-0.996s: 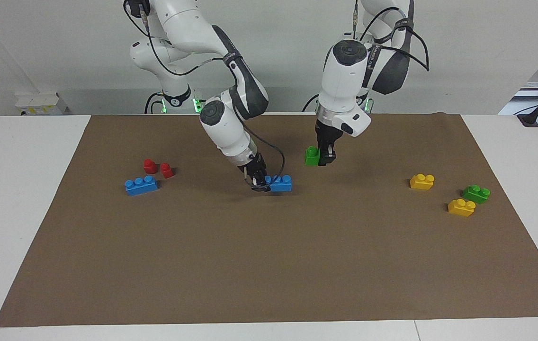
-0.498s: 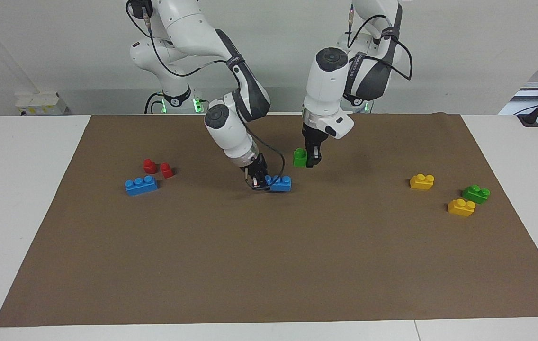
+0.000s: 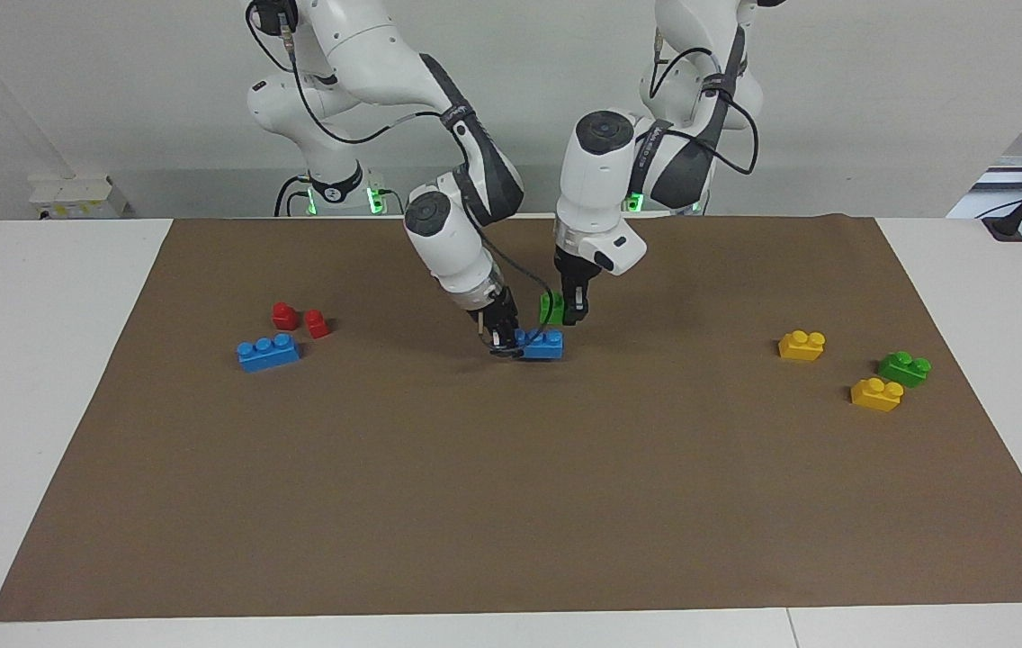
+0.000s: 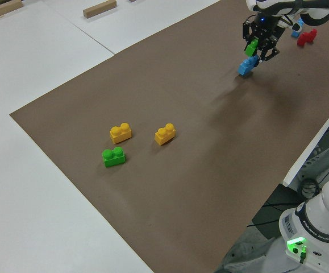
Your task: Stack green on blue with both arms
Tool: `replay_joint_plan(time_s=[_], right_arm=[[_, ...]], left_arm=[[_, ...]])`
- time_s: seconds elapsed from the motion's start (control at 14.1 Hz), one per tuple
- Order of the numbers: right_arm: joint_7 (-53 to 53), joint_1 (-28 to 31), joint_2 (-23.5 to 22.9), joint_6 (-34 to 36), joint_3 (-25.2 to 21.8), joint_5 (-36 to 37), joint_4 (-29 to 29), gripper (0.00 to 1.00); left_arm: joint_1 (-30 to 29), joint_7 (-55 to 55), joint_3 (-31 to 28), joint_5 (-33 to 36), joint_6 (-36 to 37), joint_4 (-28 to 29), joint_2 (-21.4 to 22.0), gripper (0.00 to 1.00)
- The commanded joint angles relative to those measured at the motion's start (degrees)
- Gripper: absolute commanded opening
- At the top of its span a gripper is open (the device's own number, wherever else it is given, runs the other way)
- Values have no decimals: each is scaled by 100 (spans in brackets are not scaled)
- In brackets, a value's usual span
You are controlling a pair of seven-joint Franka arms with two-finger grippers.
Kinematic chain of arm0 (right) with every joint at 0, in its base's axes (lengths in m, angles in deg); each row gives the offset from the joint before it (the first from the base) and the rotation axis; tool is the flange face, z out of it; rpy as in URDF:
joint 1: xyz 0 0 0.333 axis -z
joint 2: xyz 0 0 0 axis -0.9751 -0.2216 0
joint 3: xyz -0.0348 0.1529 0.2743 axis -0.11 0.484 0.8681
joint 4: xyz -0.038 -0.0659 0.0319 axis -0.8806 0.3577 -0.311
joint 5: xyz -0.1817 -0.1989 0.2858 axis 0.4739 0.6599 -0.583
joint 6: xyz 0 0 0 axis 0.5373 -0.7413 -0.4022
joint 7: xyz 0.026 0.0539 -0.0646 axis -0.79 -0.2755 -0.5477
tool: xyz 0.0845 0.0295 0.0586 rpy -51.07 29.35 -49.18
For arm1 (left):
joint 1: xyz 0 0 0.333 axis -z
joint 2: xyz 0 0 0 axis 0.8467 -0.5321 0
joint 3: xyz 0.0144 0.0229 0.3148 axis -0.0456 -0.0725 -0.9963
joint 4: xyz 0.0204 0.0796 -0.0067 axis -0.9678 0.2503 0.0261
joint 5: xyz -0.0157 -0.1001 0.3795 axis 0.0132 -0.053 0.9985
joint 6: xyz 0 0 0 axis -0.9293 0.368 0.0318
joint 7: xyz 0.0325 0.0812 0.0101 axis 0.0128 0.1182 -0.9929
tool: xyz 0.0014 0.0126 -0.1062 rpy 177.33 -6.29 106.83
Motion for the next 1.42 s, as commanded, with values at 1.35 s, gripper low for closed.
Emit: replay_joint_plan(time_s=[1.35], right_arm=[[175,-71,16,-464,-12,-113,-365,31]], left_arm=[[287,-487,-94,619,-1107,442,-572,0]])
